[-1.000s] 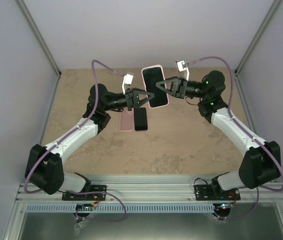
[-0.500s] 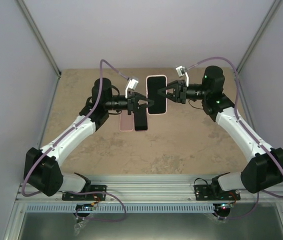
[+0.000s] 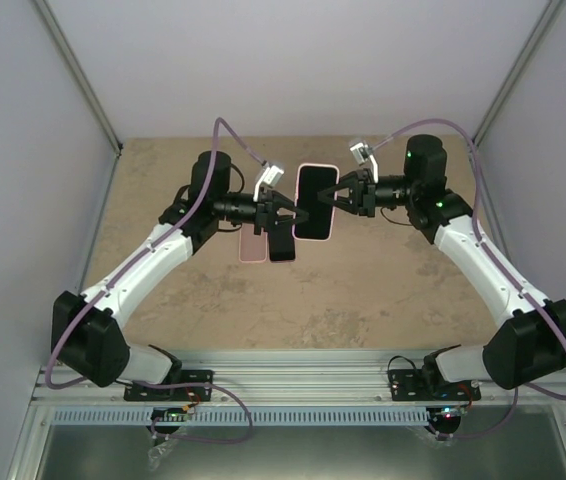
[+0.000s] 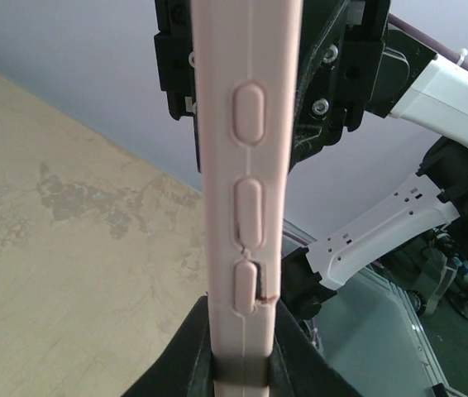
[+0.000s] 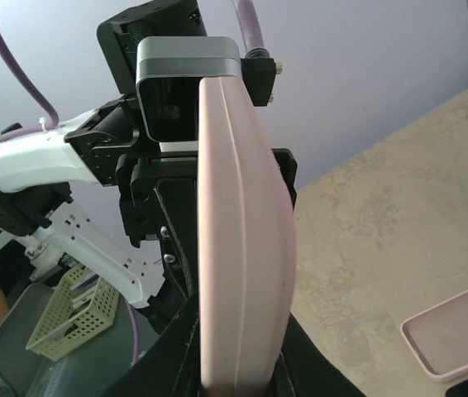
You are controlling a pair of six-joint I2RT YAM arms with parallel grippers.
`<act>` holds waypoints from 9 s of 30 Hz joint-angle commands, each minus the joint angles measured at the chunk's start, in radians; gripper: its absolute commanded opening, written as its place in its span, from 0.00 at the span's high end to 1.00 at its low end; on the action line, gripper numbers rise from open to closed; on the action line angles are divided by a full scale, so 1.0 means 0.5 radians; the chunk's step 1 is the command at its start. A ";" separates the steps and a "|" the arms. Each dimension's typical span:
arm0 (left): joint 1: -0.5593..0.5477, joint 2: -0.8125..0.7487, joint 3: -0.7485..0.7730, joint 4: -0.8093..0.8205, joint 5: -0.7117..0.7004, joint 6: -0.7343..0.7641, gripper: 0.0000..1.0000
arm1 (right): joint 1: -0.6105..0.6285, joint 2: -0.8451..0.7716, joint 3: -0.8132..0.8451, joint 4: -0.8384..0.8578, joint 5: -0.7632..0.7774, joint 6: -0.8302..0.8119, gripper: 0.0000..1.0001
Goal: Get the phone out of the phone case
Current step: Adjust the phone, then remove the phone case from the phone.
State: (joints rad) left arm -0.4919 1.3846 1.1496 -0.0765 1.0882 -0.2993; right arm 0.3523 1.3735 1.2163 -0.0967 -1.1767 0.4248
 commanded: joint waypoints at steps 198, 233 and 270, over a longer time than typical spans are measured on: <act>0.304 0.028 -0.396 0.716 -0.549 -1.590 1.00 | 1.117 0.081 0.089 -0.287 2.639 -2.084 0.33; 0.303 0.000 -0.516 0.892 -0.462 -1.709 1.00 | 1.339 0.210 -0.292 0.818 3.685 -3.108 0.89; 0.308 0.009 -0.506 0.340 -0.840 -1.226 1.00 | 1.311 0.185 -0.014 0.437 3.555 -2.814 1.00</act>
State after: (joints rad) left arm -0.3378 1.3735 0.8707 0.2039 0.7406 -1.0275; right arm 1.0267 1.5028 1.1416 0.0956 0.5789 -1.0340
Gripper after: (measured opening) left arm 0.094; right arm 0.068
